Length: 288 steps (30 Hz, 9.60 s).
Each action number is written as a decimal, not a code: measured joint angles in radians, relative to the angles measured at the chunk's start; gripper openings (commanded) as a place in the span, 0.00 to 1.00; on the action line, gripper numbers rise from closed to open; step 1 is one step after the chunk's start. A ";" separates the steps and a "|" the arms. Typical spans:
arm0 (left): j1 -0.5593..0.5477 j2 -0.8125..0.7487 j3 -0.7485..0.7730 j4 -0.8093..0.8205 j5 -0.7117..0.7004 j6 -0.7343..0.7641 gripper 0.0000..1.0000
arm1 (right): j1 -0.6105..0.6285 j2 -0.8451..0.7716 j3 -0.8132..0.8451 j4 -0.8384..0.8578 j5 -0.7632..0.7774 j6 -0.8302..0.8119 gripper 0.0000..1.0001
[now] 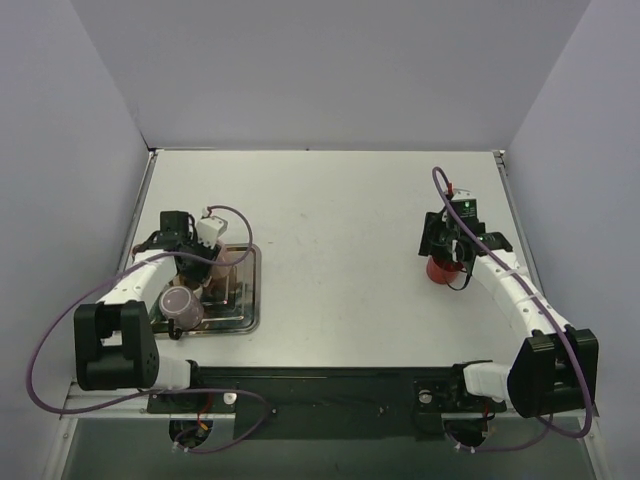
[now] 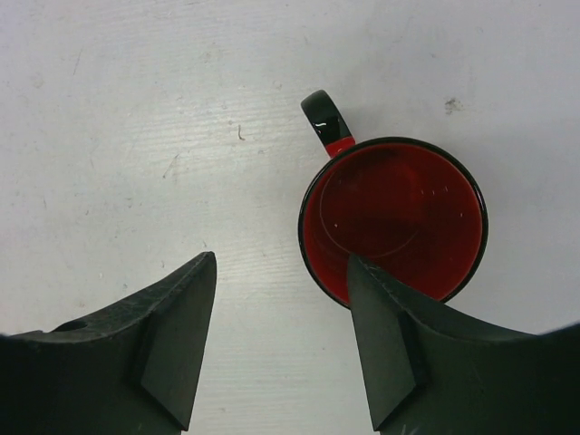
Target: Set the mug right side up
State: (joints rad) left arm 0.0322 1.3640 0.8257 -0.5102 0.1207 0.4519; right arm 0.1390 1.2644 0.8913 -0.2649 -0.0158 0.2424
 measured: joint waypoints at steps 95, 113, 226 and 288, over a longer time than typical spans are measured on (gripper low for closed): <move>0.214 -0.344 -0.142 -0.449 -0.063 0.158 0.31 | 0.380 0.237 0.309 -0.235 0.131 -0.031 0.69; 0.209 -0.349 -0.149 -0.387 0.309 0.213 0.00 | 0.625 -0.015 0.245 -0.256 0.284 -0.002 0.69; -0.489 0.282 0.700 -0.203 0.122 -0.226 0.00 | 0.388 -0.316 -0.045 0.212 0.010 0.219 0.82; 0.945 -0.174 -0.146 -0.382 0.286 0.450 0.46 | 0.156 -0.462 -0.158 0.045 -0.175 0.172 0.83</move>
State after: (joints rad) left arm 0.9768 1.1900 0.6796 -0.8925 0.4072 0.9020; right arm 0.2955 0.8024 0.7334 -0.2203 -0.1913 0.4145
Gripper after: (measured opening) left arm 0.590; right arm 0.836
